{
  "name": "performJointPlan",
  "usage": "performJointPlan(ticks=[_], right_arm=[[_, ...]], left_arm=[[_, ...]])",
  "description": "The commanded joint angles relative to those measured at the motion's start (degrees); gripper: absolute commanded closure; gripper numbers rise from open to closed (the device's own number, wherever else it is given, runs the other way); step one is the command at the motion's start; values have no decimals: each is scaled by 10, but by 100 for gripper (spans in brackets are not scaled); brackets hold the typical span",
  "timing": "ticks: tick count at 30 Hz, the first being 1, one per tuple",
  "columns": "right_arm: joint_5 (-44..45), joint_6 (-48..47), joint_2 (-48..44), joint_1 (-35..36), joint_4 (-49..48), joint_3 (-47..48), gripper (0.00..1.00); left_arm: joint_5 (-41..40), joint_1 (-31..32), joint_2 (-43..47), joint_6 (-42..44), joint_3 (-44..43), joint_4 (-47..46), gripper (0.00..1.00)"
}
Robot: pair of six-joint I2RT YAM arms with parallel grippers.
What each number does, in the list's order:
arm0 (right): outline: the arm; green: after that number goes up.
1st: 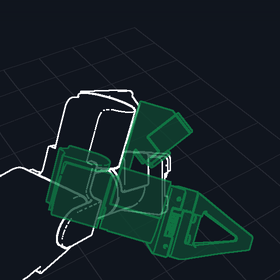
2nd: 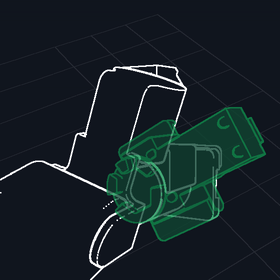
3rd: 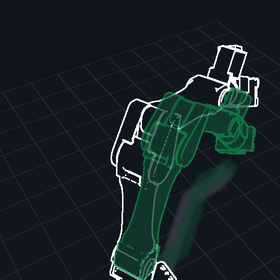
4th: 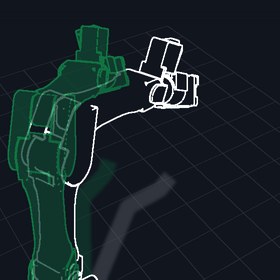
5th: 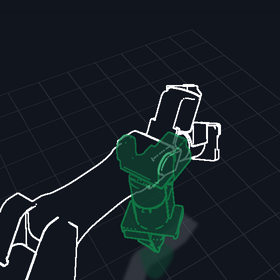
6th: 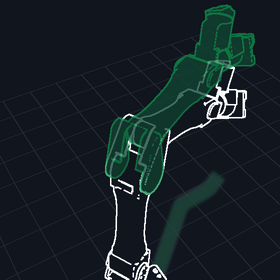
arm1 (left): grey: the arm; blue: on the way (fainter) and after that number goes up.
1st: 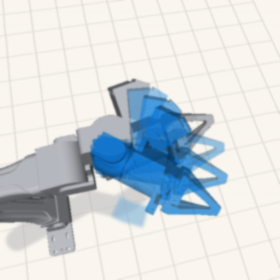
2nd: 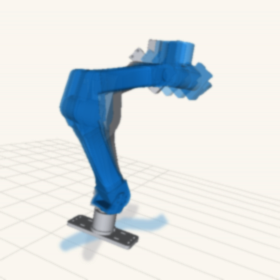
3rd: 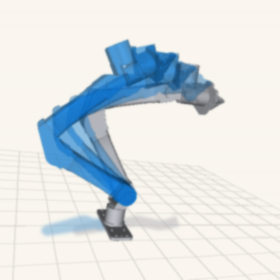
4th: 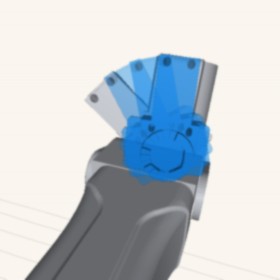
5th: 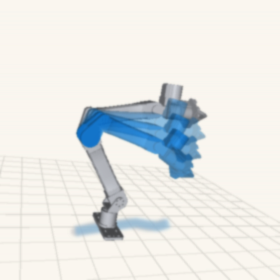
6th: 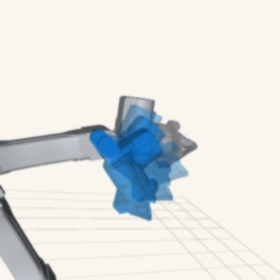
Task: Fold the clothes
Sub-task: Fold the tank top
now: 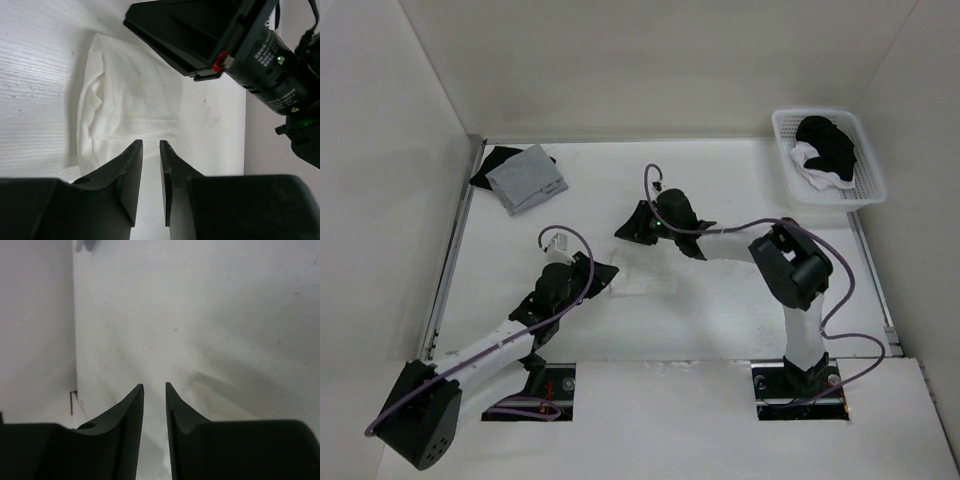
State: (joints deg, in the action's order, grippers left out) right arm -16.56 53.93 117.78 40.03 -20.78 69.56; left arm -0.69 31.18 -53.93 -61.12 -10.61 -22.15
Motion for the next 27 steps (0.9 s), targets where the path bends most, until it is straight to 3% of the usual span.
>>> performJointPlan(ticks=[1, 6, 13, 16, 19, 21, 24, 27], right_arm=[[-3, -1, -114, -3, -70, -22, 68], [26, -29, -258, -33, -91, -151, 58], [98, -81, -435, -118, -86, -327, 53], [130, -91, -477, -159, -94, -382, 63], [166, -98, -490, -183, -88, -409, 88], [187, -95, -488, -187, -95, -424, 92], [202, -92, -473, -188, -98, -431, 90], [209, -92, -477, -194, -102, -435, 70]], left_arm=[[-24, -8, 64, 25, -34, 73, 78], [-66, -37, 147, 78, -63, 176, 64], [-65, -91, 170, 131, -92, 257, 49], [-65, -120, 168, 145, -100, 294, 45], [-56, -153, 164, 150, -107, 310, 44], [-48, -171, 161, 151, -109, 308, 43], [-43, -185, 144, 151, -113, 301, 43], [-42, -187, 127, 163, -116, 295, 44]])
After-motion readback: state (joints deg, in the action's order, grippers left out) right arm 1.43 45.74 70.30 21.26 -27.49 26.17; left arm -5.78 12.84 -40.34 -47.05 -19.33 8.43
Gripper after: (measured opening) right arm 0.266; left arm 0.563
